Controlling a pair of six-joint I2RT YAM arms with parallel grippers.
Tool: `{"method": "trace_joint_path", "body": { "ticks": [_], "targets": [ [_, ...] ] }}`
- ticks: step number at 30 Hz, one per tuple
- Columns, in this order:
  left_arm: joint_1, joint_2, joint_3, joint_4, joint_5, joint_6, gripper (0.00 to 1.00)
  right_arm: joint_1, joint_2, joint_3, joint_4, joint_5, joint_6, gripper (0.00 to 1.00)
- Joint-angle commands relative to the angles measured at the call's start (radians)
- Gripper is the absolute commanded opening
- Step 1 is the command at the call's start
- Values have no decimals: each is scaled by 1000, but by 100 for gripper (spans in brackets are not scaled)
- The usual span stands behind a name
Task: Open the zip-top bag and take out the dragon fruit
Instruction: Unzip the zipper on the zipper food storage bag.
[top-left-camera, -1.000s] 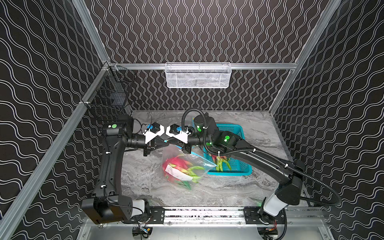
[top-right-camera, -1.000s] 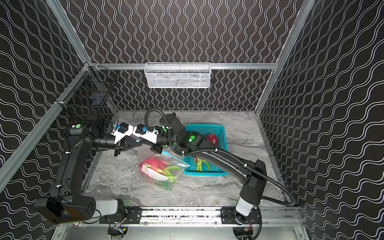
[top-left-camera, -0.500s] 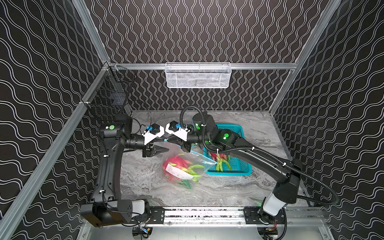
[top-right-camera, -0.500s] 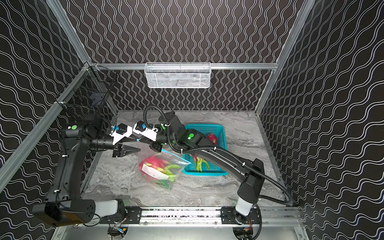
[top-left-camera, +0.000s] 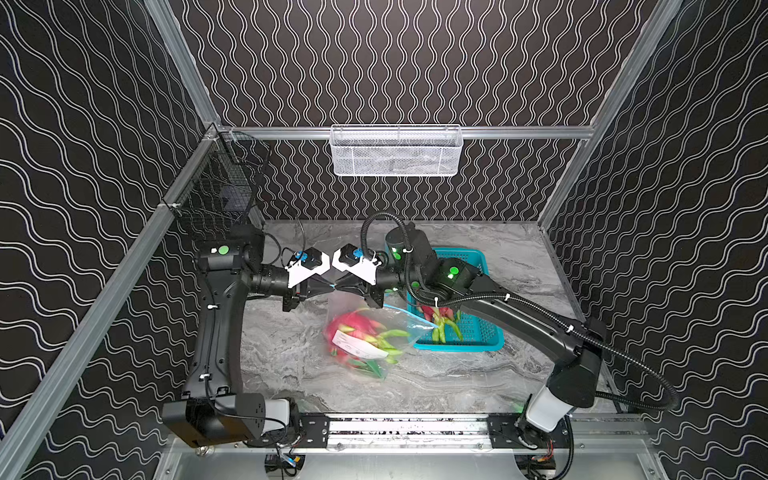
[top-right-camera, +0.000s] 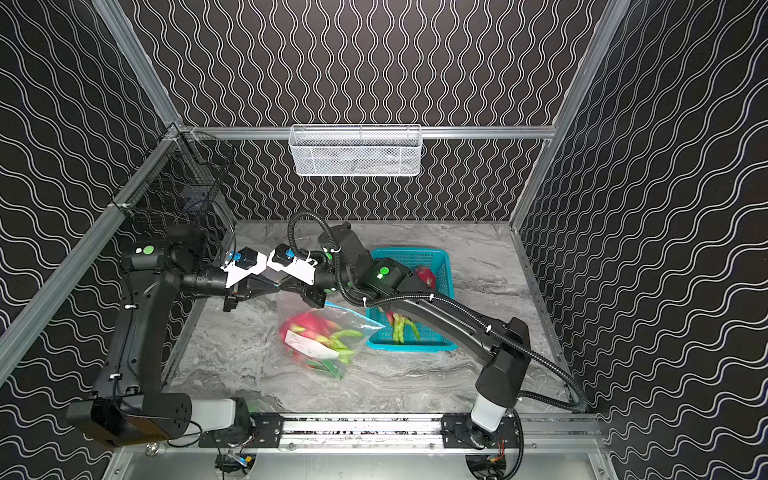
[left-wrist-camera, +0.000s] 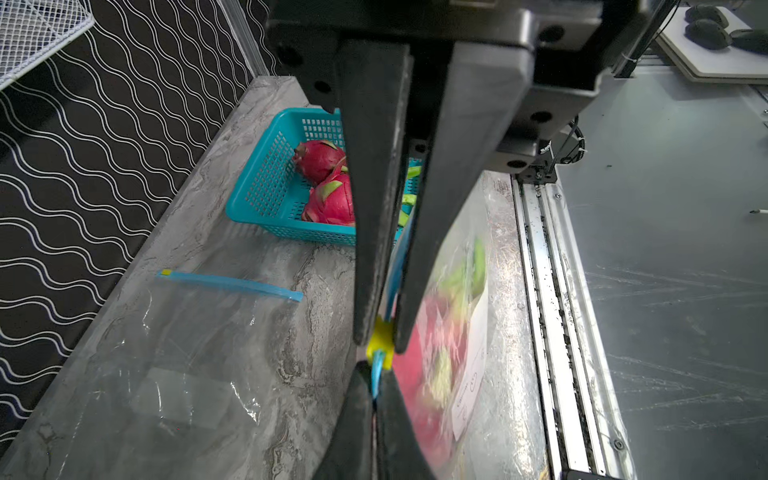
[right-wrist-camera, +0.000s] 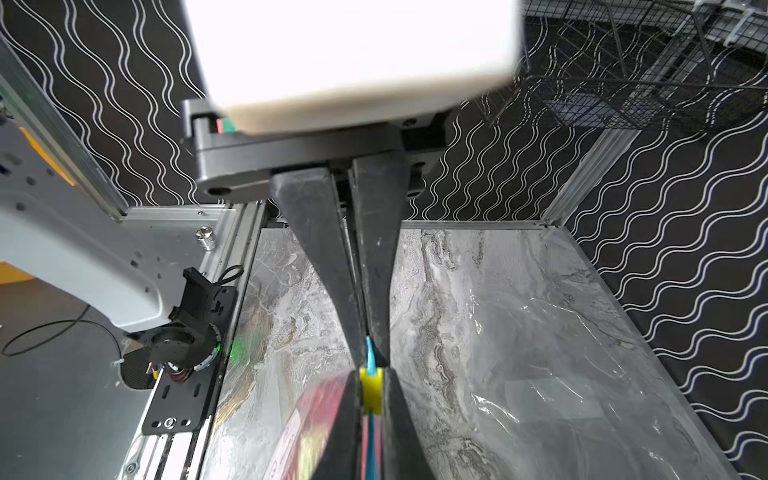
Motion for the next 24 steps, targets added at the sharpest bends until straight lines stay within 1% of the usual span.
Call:
{"method": "trace_joint_path", "body": {
  "ticks": [1,4,7,14,17,20,24],
  "targets": [
    [-1,-14,10,-14,7,-4,0,-9,-7,-2,10,8,5,0],
    [0,-19,14,4,26,-16,0,-12,-8,-1,-2,9,5,0],
    [0,-23,29,46,33,-70,0,-22,-23,-17,-20,12,8,0],
    [16,-7,49,120,-19,-124,0,-54,-118,-129,-51,20,25,0],
    [24,-9,45,140,-20,-127,0,-69,-159,-182,-63,22,35,0],
    [25,-13,30,192,-51,-153,0,-85,-202,-232,-76,28,46,0],
    [39,-11,10,287,-126,-192,0,-116,-268,-303,-105,27,67,0]
  ]
}}
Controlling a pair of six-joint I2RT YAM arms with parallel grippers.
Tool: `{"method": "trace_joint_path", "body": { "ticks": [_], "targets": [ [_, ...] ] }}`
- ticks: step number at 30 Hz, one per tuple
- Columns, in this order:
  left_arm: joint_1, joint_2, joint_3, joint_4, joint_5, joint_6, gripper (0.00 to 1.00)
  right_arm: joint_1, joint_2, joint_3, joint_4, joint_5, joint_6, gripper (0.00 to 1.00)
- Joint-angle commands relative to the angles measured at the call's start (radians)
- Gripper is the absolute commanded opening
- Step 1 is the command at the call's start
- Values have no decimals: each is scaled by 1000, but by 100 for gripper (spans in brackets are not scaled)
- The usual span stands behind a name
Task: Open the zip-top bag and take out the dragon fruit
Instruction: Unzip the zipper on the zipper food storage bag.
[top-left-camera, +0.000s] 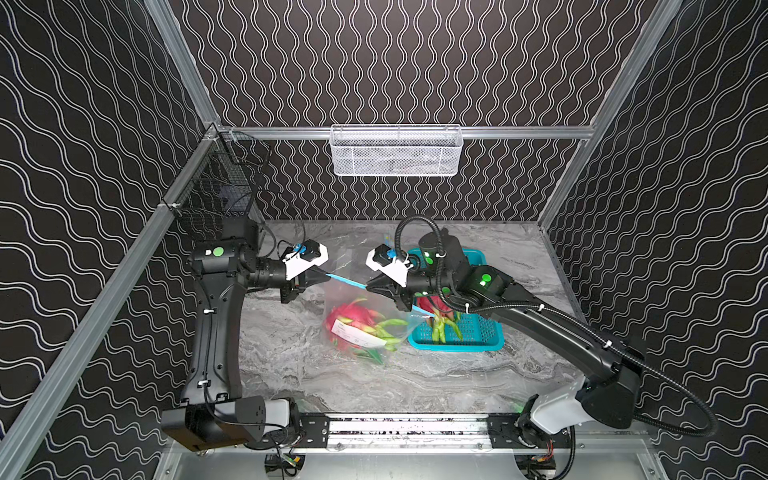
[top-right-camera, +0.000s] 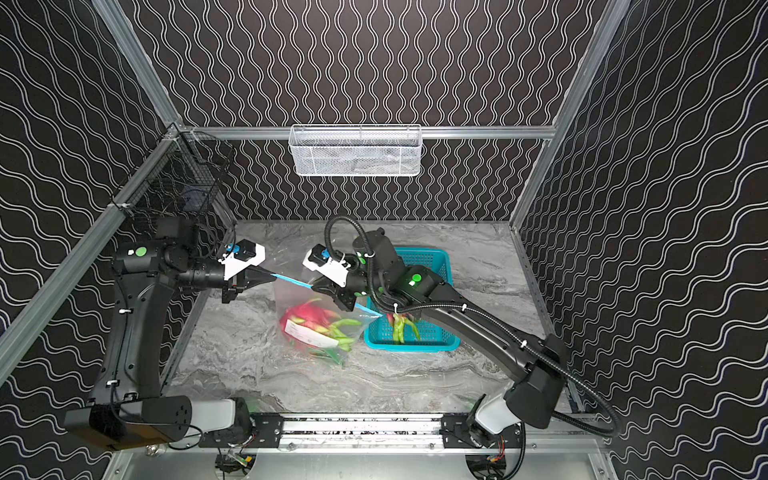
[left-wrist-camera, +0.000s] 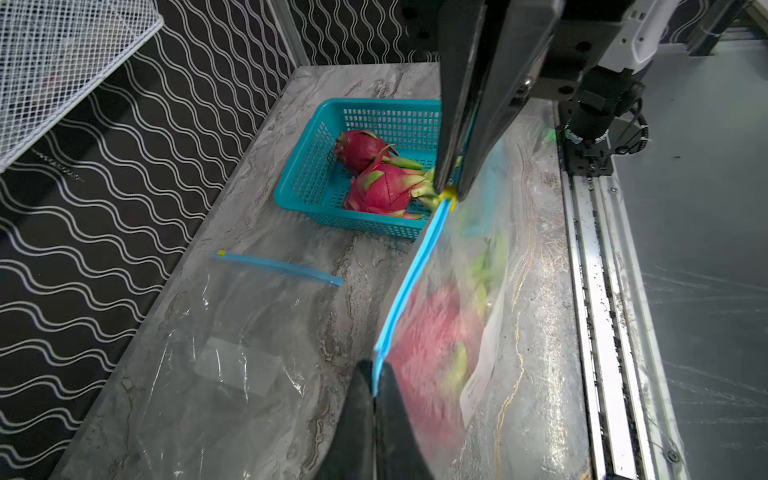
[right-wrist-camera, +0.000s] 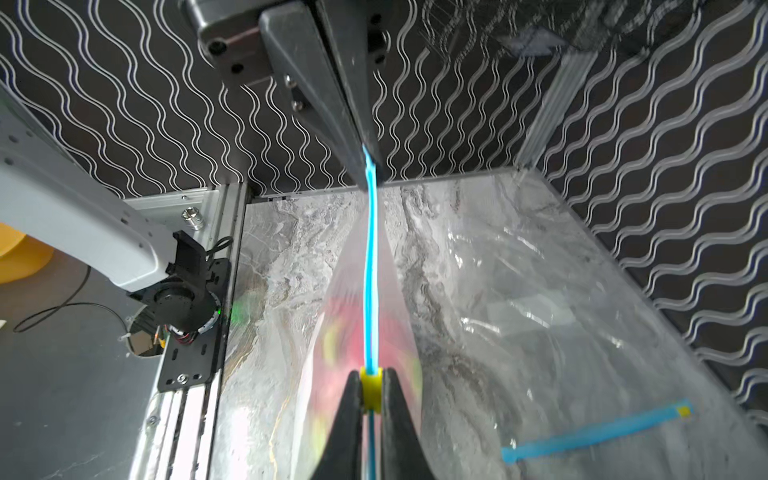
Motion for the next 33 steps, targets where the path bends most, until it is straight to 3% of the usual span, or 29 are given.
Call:
{"method": "trace_joint_path", "body": {
  "ticks": [1,13,20,23,27,31,33],
  "targets": [
    [19,4,-7,130,-77,-54,0,-19,-52,-47,-90,15,24,0],
    [69,36,-4,289,-174,-131,0,-26,-209,-251,-111,59,180,0],
    [69,39,0,274,-123,-135,0,-24,-307,-335,-113,106,245,0],
    [65,35,19,201,-45,-115,0,-24,-315,-318,-108,122,231,11],
    [41,30,59,18,46,-4,0,-22,-282,-202,-132,90,189,35],
    [-8,35,88,-153,43,112,0,-16,-234,-68,-164,40,147,54],
    [-28,23,77,-168,34,118,0,-12,-195,-21,-162,19,147,56]
  ]
}}
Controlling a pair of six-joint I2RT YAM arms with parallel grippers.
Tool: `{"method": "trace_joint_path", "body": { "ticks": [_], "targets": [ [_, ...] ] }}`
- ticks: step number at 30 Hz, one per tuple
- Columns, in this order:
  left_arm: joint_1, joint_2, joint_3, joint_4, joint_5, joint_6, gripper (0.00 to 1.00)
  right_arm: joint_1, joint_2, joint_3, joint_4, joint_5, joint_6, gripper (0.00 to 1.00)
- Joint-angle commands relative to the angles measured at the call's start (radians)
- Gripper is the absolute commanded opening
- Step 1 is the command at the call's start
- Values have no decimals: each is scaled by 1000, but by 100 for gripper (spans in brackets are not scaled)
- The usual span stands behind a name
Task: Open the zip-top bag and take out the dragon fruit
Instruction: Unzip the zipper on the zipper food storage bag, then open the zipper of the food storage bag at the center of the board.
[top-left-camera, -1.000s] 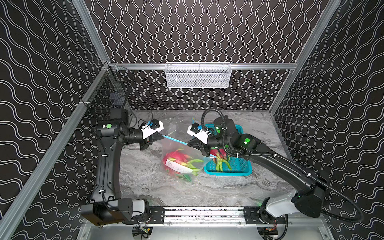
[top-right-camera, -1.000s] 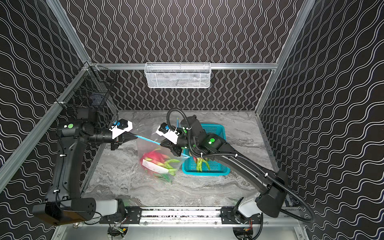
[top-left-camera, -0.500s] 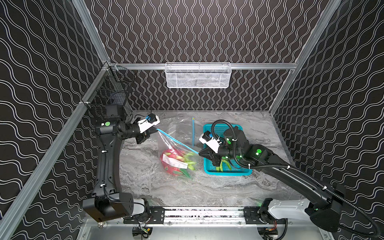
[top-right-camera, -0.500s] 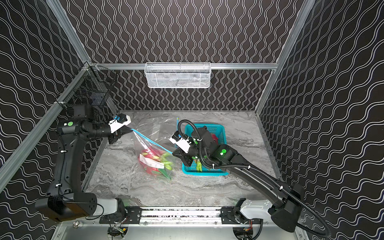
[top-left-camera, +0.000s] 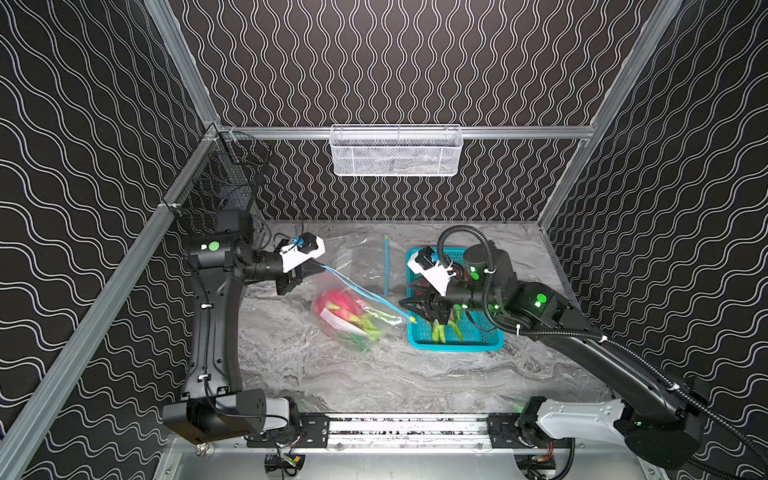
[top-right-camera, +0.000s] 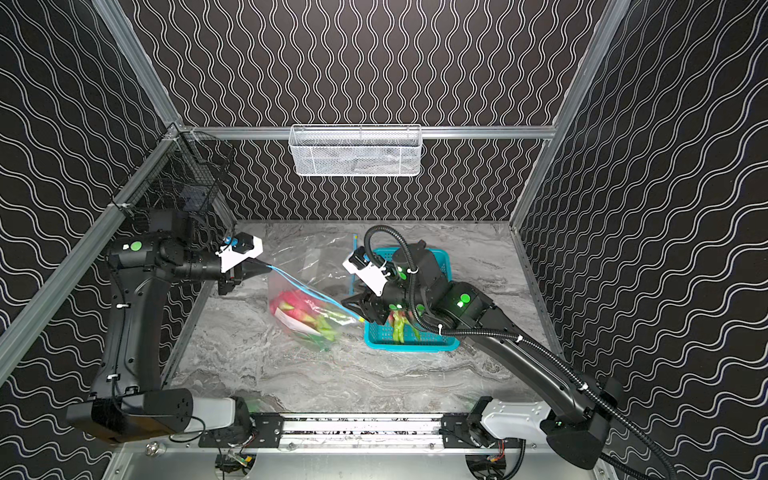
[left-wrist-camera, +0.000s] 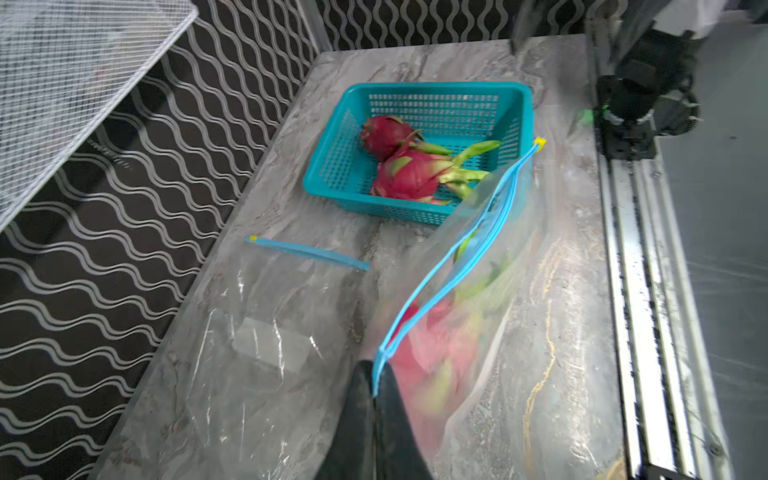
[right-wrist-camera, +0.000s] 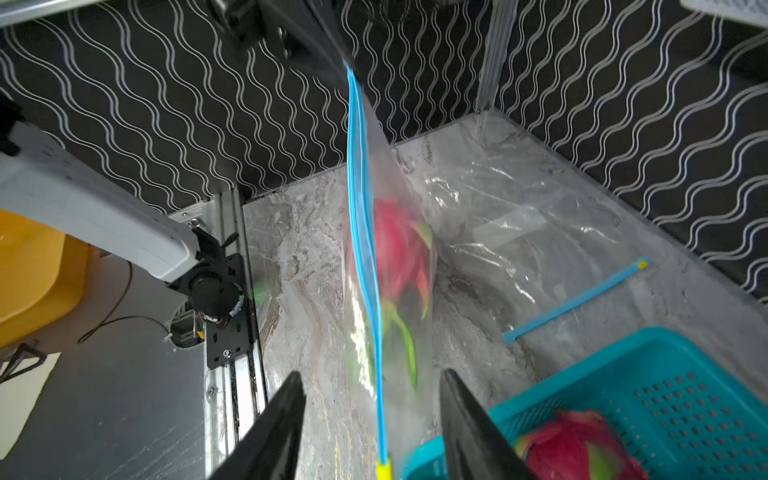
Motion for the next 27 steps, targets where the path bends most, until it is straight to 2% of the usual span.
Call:
{"method": "trace_joint_path", "body": {
  "ticks": [1,4,10,18,27],
  "targets": [
    [-26,-18,-8,-103,53,70,0,7,56,67,-33,-61,-27,56],
    [-40,-35,-30,-86,45,56,0,33,117,101,-24,-89,-17,58],
    [-52,-35,-33,-107,37,65,0,84,189,104,9,-60,34,58],
    [-57,-36,-30,-121,39,74,0,84,222,95,60,1,93,50],
    [-58,-40,-41,-126,36,80,0,83,244,92,75,8,107,48]
  ]
}}
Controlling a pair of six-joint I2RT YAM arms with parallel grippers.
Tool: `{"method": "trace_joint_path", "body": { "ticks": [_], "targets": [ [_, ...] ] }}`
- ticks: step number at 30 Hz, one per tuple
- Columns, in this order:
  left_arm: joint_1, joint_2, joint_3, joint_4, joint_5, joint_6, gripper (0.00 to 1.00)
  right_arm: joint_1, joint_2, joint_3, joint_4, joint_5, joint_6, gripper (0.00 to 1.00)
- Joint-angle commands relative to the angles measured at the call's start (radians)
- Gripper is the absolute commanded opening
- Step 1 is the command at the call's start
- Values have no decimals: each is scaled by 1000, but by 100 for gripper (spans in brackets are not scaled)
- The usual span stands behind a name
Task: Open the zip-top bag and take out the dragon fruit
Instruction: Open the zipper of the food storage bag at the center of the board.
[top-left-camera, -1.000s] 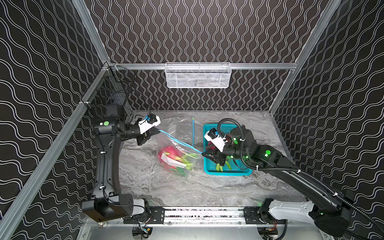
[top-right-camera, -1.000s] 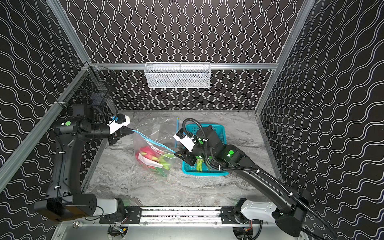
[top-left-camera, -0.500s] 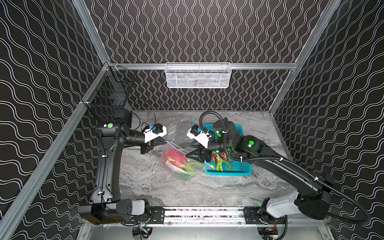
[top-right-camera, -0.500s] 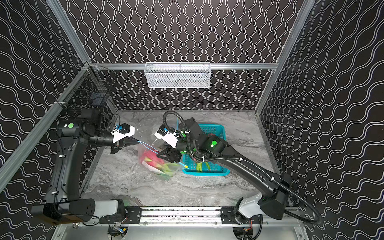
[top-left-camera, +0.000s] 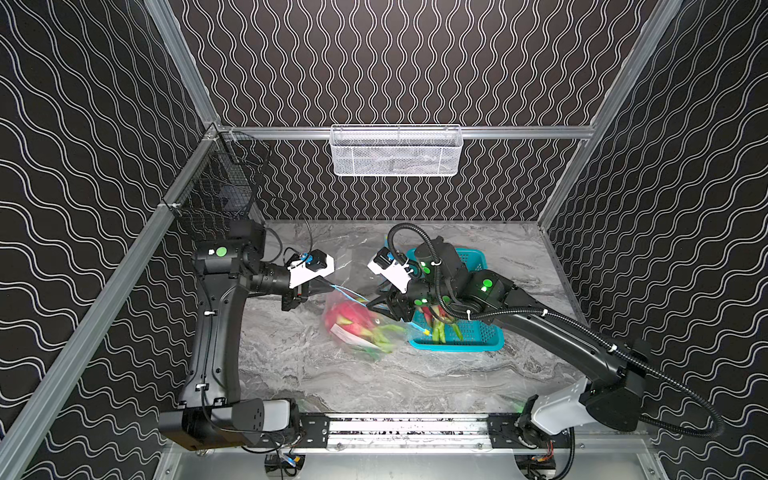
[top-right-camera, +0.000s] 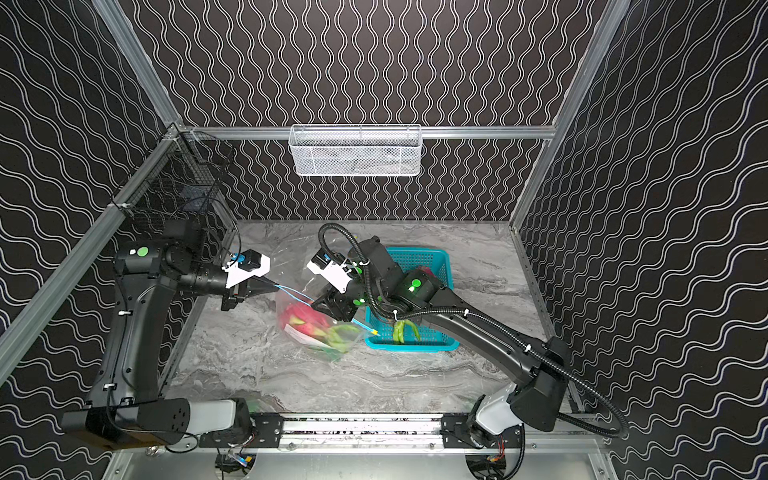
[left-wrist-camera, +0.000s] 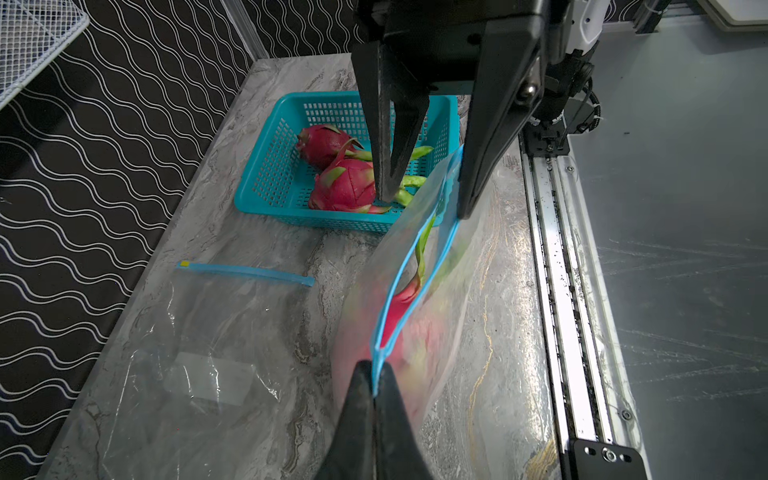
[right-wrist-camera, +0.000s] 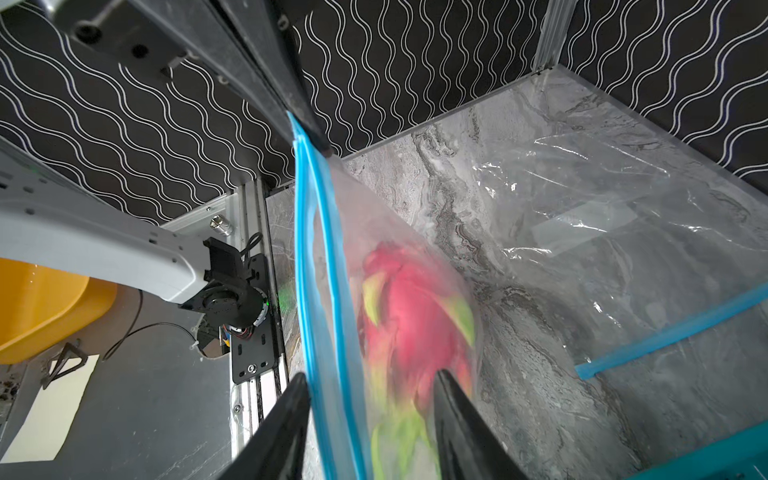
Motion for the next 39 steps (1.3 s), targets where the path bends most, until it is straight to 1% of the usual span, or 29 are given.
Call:
{"method": "trace_joint_path", "body": {
  "ticks": [1,7,16,21,23,25,27,28,29,30,32,33,34,35,37,39],
  "targets": [
    [-3,-2,-2,-19,34,14,0,-2,5,-8,48,15,20,48],
    [-3,-2,-4,-19,33,17,0,-15,1,-24,65,24,45,46],
    [-4,-1,-1,-29,36,23,0,-66,-11,-31,74,-1,53,47],
    [-3,0,3,-22,35,16,0,-67,7,-33,53,-14,44,47],
    [-4,1,5,-23,35,14,0,-66,8,-40,43,-2,39,47],
    [-3,1,4,-11,34,-1,0,-65,13,-46,27,1,35,43],
    [-4,-2,1,12,33,-28,0,-65,17,-48,17,9,36,28],
    [-4,-5,0,34,37,-64,4,-62,17,-43,15,16,33,17],
    [-4,-7,2,63,45,-117,21,-59,16,-35,18,30,31,6],
    [-4,-9,5,89,52,-166,30,-53,15,-23,22,53,28,0],
    [-11,-16,15,160,68,-315,44,-38,17,20,35,113,25,0],
    [-17,-20,19,215,69,-411,48,-35,20,40,43,130,24,0],
    [-28,-23,23,284,61,-541,51,-32,23,62,53,145,22,0],
    [-40,-24,37,335,48,-642,53,-28,31,82,61,152,18,0],
    [-82,-18,72,364,24,-743,63,-15,50,116,66,160,0,0],
    [-130,-9,108,360,-16,-785,65,4,76,147,56,167,-22,0]
  ]
}}
